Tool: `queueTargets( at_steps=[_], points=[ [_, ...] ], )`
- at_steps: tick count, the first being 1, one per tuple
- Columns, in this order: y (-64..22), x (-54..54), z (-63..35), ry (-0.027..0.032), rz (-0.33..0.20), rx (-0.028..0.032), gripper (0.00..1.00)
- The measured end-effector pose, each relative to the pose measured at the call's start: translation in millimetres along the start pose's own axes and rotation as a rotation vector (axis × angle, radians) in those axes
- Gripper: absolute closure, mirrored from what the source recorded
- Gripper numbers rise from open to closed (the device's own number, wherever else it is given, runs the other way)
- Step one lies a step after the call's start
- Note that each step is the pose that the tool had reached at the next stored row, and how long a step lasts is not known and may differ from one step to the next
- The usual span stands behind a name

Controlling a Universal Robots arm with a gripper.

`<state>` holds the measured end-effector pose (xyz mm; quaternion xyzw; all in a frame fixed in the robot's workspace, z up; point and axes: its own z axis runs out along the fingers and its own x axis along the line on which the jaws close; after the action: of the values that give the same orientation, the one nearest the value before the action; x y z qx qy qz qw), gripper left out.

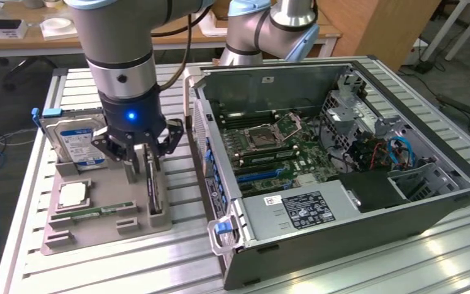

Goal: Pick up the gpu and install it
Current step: 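Pick up the gpu and move the gpu toward the slot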

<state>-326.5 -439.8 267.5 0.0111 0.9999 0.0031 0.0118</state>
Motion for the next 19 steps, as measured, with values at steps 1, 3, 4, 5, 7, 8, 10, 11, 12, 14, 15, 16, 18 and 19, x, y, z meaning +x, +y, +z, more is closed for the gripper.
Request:
queueTargets(
  at_steps=[1,3,4,5,7,8,10,11,12,14,15,16,18,19],
  points=[
    [0.0,0.0,1.1,0.0,0.0,0.0,0.58],
    [0.0,0.1,3.3,0.0,0.0,0.0,0.58],
    [0.0,0.1,4.4,0.0,0.0,0.0,0.58],
    [-0.1,0.1,5.5,0.0,0.0,0.0,0.58],
    [-0.1,0.2,7.9,0.0,0.0,0.0,0.58],
    [-0.1,0.2,9.2,0.0,0.0,0.0,0.58],
    [-0.1,0.3,11.5,0.0,0.0,0.0,0.58],
    [-0.1,0.3,12.4,0.0,0.0,0.0,0.58],
    [-0.2,0.3,13.4,0.0,0.0,0.0001,0.58],
    [-0.2,0.3,15.6,-0.0001,0.0,0.0,0.58],
    [-0.2,0.4,16.8,0.0,0.0,0.0,0.58],
    [-0.2,0.4,17.8,-0.0001,0.0,0.0,0.58],
    [-0.2,0.5,19.7,0.0,0.0,0.0001,0.58],
    [-0.3,0.5,20.7,-0.0001,0.0,0.0,0.58]
  ],
)
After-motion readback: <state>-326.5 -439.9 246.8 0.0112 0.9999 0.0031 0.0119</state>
